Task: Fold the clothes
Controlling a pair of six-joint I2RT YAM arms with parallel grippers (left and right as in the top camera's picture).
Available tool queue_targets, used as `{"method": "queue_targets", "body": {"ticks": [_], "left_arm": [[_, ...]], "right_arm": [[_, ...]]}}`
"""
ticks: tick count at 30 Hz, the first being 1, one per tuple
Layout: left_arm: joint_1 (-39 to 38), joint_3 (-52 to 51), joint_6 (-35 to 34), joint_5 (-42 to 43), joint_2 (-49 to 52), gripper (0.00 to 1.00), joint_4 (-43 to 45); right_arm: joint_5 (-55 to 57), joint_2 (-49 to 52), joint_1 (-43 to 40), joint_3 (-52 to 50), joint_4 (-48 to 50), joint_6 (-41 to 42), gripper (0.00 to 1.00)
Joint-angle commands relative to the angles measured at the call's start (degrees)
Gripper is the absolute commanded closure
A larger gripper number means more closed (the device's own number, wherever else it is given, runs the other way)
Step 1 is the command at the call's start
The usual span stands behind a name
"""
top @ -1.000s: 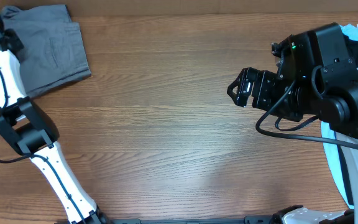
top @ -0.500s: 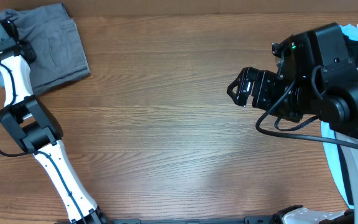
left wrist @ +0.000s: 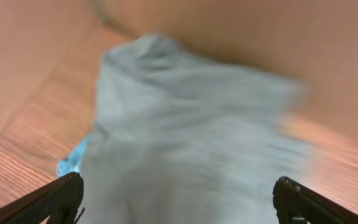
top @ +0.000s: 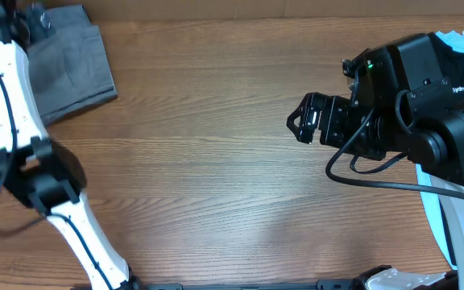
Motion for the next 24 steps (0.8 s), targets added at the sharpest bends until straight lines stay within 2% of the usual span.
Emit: {"method": "queue_targets", "body": {"ticks": [1,7,14,21,24], "left_arm": [[-2.78,0.57,-1.57,13.53,-13.14,0.00,-8.02],[-5.27,0.57,-3.26,26.43,-27.10,0.00,-23.58],[-7.41,0.55,-2.82,27.91,-41.55,0.00,-33.75],[-7.80,0.39,-1.05,27.71,-54.07,0.00,-42.71],[-7.80,0.39,-0.87,27.76,-59.84,0.00,-45.99]], "right_arm": [[2.62,-1.95,0.42,0.15,0.11,-0.46,0.00],[3.43,-10.91,0.44,0.13,0.09,-2.97,0.00],[3.98,-25.11,0.42,-2.40,0.11,-2.95,0.00],[14.82,-39.58,0.42,-18.97,0.70,3.21,0.00],[14.25,-43.91,0.42,-26.40,4.13,3.34,0.00]]}}
